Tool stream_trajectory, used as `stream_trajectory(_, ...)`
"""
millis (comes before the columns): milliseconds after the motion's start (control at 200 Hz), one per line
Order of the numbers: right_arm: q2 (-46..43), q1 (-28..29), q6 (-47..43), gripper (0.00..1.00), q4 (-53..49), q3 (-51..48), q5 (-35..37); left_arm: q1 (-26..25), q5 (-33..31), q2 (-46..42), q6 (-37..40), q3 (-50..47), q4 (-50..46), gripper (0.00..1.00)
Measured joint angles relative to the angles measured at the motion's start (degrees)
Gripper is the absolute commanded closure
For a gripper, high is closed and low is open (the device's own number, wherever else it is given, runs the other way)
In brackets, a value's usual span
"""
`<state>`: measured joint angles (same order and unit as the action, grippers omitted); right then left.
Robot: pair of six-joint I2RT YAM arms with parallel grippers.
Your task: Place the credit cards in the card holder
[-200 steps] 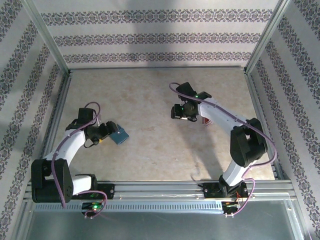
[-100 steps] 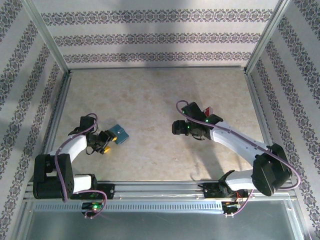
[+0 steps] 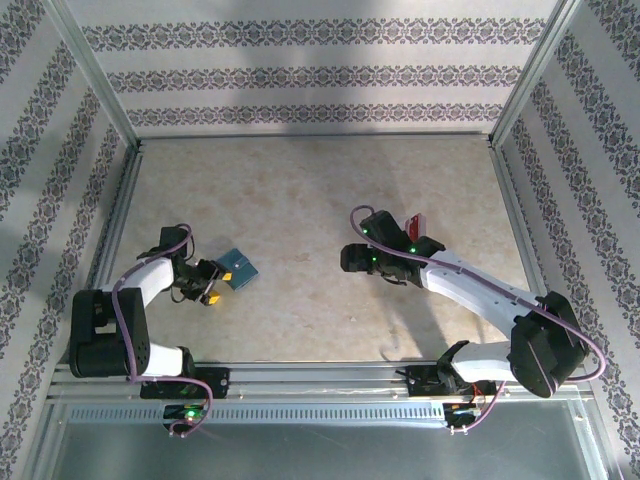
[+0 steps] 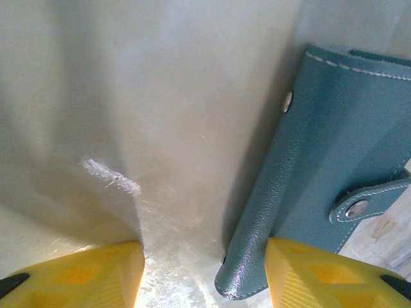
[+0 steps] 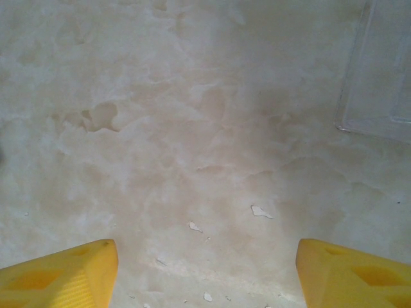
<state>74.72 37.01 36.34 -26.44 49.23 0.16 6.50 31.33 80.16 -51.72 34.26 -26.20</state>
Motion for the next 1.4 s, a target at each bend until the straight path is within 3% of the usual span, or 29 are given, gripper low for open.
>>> stream_trajectory(160,0.0,0.3,0.3,0.26,0.2,-0.1,0.3,0.0,0.6,-1.1,-0.7,0.2,0.6,0.45)
stream_trajectory(305,0.0,0.4,0.5,0.26,0.2,-0.1,0.5,-1.6,3.8,-0.3,-0.9,0.1,11.0,0.49)
stream_trajectory(500,0.1,0.4,0.9,0.26,0.2,-0.1,0.5,-1.9,5.5,-0.3,-0.9,0.6,16.4,0.52)
stream_trajectory(894,0.7,0.4,1.0,0.26,0.2,-0.1,0.5,-2.0,3.5,3.6,1.7,1.2,15.9,0.52)
stream_trajectory(1404,0.9,0.8,1.0,0.27,0.2,-0.1,0.5,-2.4,2.3,7.8,2.4,4.1,13.1,0.68)
